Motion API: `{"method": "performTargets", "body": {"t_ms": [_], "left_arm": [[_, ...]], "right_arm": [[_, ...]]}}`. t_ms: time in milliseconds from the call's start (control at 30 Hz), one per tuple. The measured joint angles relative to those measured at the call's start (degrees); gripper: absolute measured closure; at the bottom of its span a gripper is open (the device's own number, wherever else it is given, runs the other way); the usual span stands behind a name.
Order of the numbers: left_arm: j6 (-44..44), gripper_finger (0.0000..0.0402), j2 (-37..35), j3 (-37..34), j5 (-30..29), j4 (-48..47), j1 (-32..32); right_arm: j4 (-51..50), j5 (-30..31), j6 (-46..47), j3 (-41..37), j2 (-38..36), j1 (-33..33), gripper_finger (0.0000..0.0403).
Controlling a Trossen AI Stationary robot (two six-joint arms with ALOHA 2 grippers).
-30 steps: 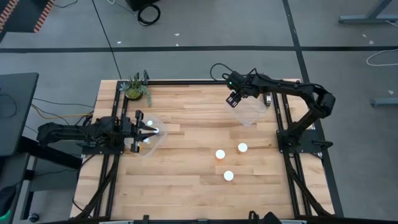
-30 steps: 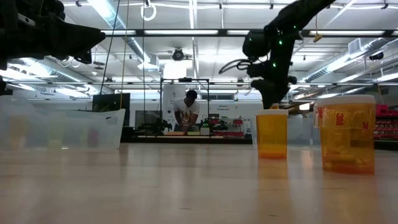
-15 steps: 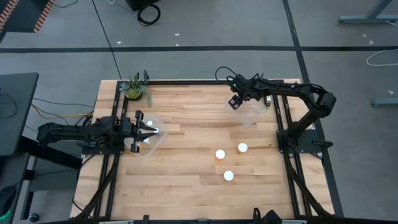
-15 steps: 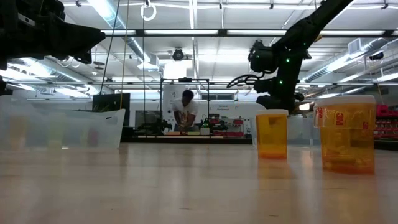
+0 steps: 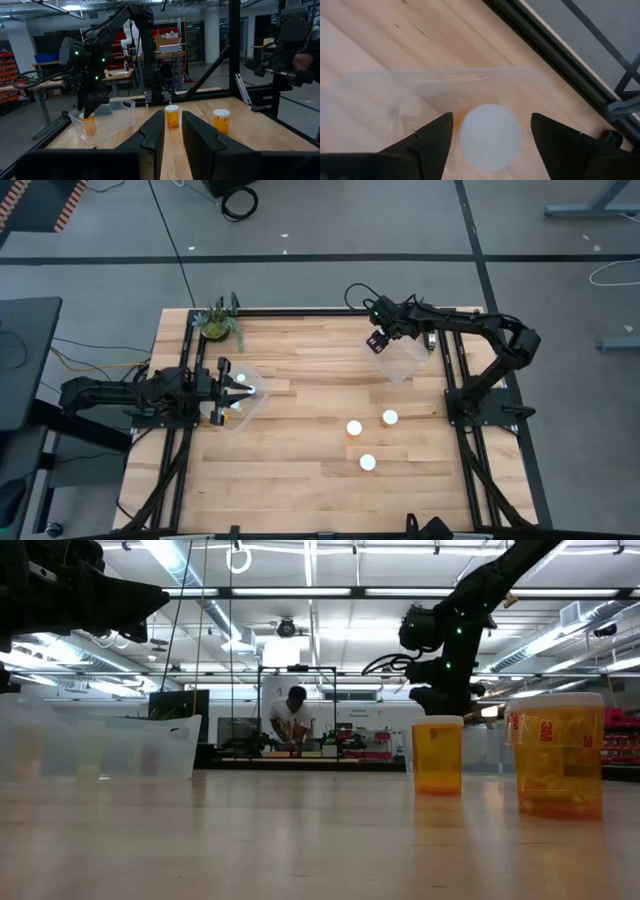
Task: Pick and place medicine bottles into bin by pill shape (circle, oval)
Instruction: Put the large orange pill bottle into the right transparent bin
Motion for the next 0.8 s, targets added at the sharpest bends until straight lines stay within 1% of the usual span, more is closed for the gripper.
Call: {"method": "performTargets", "body": {"t_ms": [200,433,500,700,800], "left_arm": [[0.01,0.0319,0.00,0.00,0.01,0.01,0.01],[0.01,0.0327,0.00,0.00,0.01,0.00,-0.01],[0.03,0.0328,0.00,0.00,0.00,0.00,0.00],[0.01,0.0321,0.00,0.01,0.00,0.00,-0.01],[0.02,0.0319,0.00,0.00,0.01,0.00,0.01]], "right_arm": [[-2.90,0.04,0.02,3.86,0.00,1.76,0.0126],[-3.03,0.07,-0.87,8.37,0.00,8.53,0.0126],[-2.61,-0.30,-1.10,9.32,0.00,10.97,0.0126],[0.72,-6.49,-1.46,9.32,0.00,20.15,0.0127],[0.71,-7.33,-0.78,9.23,0.00,25.89,0.0127]]}}
